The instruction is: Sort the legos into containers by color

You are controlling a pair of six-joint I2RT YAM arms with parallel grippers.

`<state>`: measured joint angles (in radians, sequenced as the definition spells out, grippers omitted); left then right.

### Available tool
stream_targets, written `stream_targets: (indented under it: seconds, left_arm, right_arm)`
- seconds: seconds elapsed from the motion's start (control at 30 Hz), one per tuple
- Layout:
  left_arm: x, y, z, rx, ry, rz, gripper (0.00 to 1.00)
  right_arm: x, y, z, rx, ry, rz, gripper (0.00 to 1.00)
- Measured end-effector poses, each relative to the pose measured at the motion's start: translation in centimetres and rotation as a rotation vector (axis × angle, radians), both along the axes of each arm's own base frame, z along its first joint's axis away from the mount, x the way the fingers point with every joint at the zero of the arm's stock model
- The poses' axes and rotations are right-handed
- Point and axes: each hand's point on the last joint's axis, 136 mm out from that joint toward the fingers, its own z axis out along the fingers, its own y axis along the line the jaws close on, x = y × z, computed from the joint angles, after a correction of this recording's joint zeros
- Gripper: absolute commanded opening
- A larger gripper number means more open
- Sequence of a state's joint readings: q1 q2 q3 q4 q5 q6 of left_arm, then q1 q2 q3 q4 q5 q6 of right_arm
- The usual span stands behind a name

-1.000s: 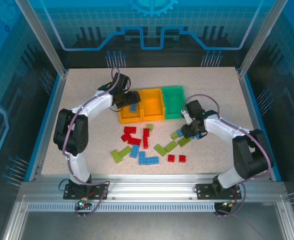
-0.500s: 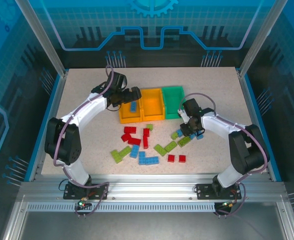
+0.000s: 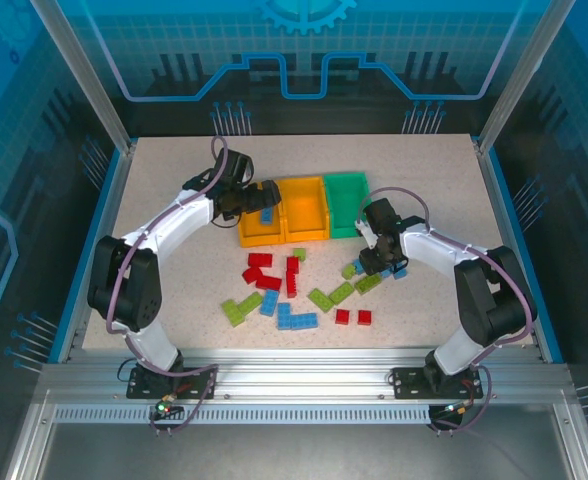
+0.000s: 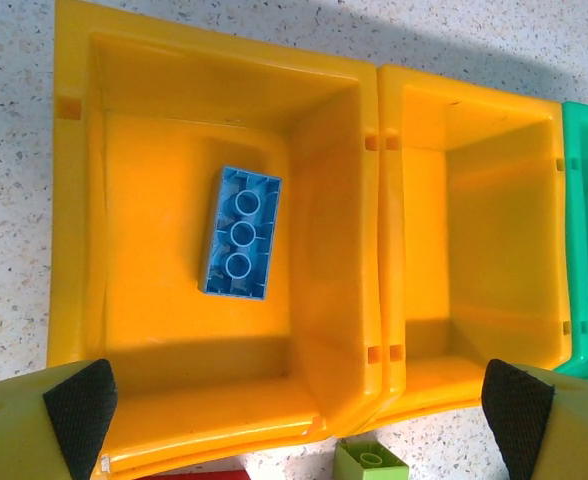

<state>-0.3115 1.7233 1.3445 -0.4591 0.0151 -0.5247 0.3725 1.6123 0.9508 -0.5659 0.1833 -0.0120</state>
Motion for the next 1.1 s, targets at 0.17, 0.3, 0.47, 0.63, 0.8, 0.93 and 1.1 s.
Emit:
stream_targets:
  seconds: [0.17,0.3,0.47,0.63,0.8,0.93,1.1]
  left_arm:
    - [-0.2,0.1,-0.2,0.002,0.004,0.001,0.99]
    - [-0.4,0.2,-0.3,0.005,0.008,0.002,0.99]
    - [-0.5,0.2,-0.2,0.003,0.007,0.005,0.99]
    - [-0.5,0.4,0.0,0.006,0.002,0.016,0.99]
    - [-0.8,0.6,0.0,0.004,0.003,0.027,0.99]
    - [-1.5,1.0,-0.5,0.014,0.014,0.036,0.99]
    - [-3.1,2.1,-1.5,0.044,0.032,0.059,0.99]
  right_arm:
    - [-0.2,-0.1,-0.1,-0.004,0.011,0.000,0.41]
    - [-0.5,-0.4,-0.9,-0.029,0.045,-0.002,0.33]
    - [-0.4,-0.3,-1.1,-0.052,0.052,0.000,0.27]
    - [-0.3,-0.4,-1.0,-0.063,0.045,-0.009,0.21]
    - [-0.1,-0.3,0.1,-0.056,0.021,-0.021,0.19]
    - [1.2,0.5,2.8,0.003,-0.060,-0.052,0.18]
    - [2.9,3.7,7.1,0.218,-0.160,-0.091,0.19]
